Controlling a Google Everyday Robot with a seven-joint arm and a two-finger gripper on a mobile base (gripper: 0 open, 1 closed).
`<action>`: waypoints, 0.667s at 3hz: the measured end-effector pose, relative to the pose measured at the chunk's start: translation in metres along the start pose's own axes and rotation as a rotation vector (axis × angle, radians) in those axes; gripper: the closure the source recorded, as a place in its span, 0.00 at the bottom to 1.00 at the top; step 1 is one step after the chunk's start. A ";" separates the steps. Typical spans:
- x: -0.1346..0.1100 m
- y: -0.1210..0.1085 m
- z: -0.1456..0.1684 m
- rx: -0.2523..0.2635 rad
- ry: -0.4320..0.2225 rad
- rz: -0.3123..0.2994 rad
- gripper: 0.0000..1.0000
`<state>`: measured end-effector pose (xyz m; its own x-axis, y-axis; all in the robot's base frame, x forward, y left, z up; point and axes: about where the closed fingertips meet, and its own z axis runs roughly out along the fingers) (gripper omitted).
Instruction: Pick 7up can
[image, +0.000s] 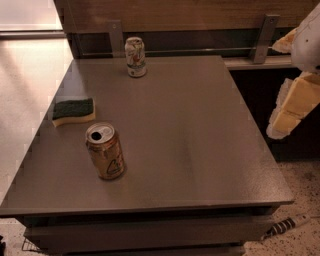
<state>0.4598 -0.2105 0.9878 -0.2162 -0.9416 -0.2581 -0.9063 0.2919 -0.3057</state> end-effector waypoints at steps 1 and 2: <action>-0.037 -0.063 0.029 0.081 -0.151 0.094 0.00; -0.068 -0.110 0.043 0.168 -0.300 0.168 0.00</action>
Offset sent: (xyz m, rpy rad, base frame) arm 0.1957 0.0528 0.0300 0.4686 -0.3634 -0.1639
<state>0.5901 -0.1713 0.9998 -0.2184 -0.7943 -0.5669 -0.7899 0.4851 -0.3753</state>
